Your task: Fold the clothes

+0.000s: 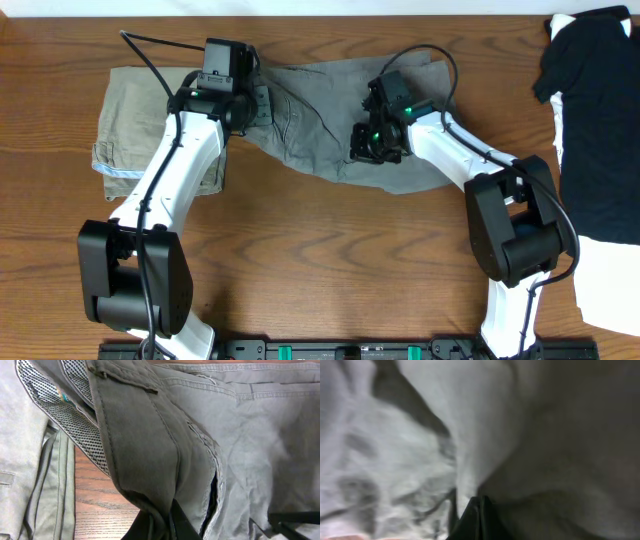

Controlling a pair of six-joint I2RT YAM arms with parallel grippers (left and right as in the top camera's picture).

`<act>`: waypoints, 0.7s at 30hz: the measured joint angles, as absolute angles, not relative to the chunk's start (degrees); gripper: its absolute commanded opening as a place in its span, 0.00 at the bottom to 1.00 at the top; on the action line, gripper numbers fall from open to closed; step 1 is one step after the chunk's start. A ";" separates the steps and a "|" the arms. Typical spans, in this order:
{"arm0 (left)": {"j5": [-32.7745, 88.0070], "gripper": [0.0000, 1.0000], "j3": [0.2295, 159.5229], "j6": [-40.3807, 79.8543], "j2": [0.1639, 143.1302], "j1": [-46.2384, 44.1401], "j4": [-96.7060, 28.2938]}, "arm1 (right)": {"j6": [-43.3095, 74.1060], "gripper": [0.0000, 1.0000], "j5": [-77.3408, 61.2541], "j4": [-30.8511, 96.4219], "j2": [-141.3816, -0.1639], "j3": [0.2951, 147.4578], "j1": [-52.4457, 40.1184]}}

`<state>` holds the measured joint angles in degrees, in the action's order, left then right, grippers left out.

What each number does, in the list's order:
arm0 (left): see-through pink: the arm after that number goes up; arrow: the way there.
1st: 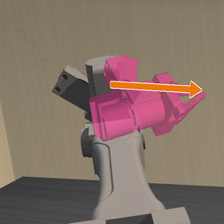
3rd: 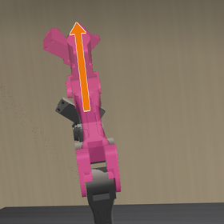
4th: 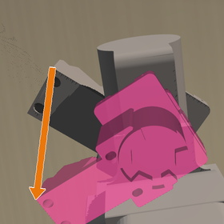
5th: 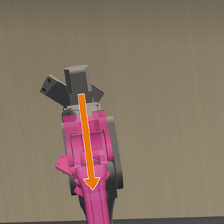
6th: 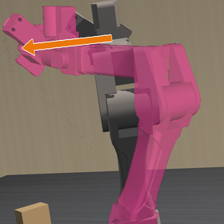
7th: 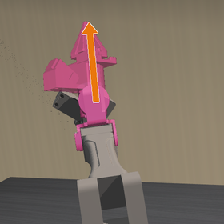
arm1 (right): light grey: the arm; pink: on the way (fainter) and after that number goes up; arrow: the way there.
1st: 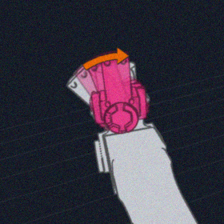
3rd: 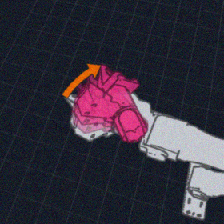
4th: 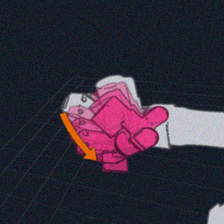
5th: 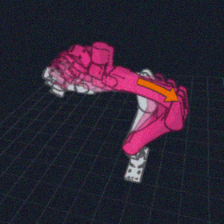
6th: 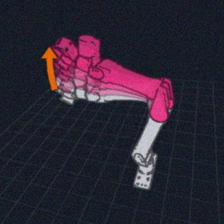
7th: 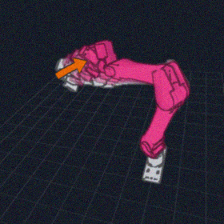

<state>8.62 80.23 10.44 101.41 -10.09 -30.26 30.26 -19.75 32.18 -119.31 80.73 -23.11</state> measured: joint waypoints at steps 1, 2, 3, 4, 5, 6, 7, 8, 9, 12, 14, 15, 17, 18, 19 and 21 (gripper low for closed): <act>8.62 0.06 80.58 10.44 101.41 -10.09 -30.57 | 30.70 0.01 -19.75 31.42 -119.31 79.83 -23.14; 8.62 0.06 81.10 10.41 101.41 -10.09 -31.00 | 31.22 0.01 -19.77 30.50 -119.31 78.96 -23.20; 8.62 0.06 81.67 10.44 101.41 -10.09 -31.59 | 31.55 0.01 -19.77 29.12 -119.31 77.95 -23.38; 8.64 0.06 82.21 10.44 101.41 -10.11 -32.10 | 31.97 0.01 -19.86 27.90 -119.31 76.97 -23.70; 8.64 0.06 82.72 10.44 101.41 -10.15 -32.62 | 32.25 0.01 -20.23 26.96 -119.31 76.36 -23.92; 8.62 0.06 83.37 10.46 101.41 -10.22 -33.36 | 32.47 0.01 -20.27 26.22 -119.17 75.99 -24.21; 8.64 0.06 83.96 10.44 101.41 -10.22 -33.98 | 32.60 0.01 -20.45 25.67 -119.13 75.70 -24.49; 8.64 0.06 84.53 10.46 101.41 -10.31 -34.59 | 32.69 0.01 -20.60 25.39 -119.09 75.55 -24.75; 8.64 0.06 85.12 10.44 101.41 -10.44 -35.09 | 32.69 0.01 -20.69 25.30 -119.09 75.53 -25.02; 8.62 0.06 86.00 10.44 101.41 -10.74 -36.27 | 32.34 0.01 -20.86 25.45 -119.09 75.55 -25.32; 8.62 0.06 86.24 10.44 101.41 -11.00 -36.86 | 31.33 0.01 -20.97 25.96 -119.09 75.92 -25.26; 8.62 0.06 86.30 10.44 101.41 -11.05 -37.06 | 30.79 0.01 -20.99 26.22 -119.09 76.14 -25.23; 8.62 0.05 86.30 10.44 101.41 -11.29 -37.10 | 29.93 0.01 -21.15 26.79 -119.09 77.17 -24.73; 8.62 0.06 86.30 10.44 101.41 -11.35 -37.10 | 29.54 0.01 -21.39 26.83 -119.09 78.04 -24.29; 8.62 0.06 86.32 10.44 101.41 -11.38 -37.12 | 29.28 0.01 -21.58 26.76 -119.07 79.07 -23.66; 8.62 0.06 86.39 10.44 101.41 -11.42 -37.17 | 28.99 0.01 -22.41 25.69 -118.85 80.77 -22.35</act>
<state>8.62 86.39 10.44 101.41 -11.42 -37.17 28.99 -22.41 25.69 -118.85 80.77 -22.35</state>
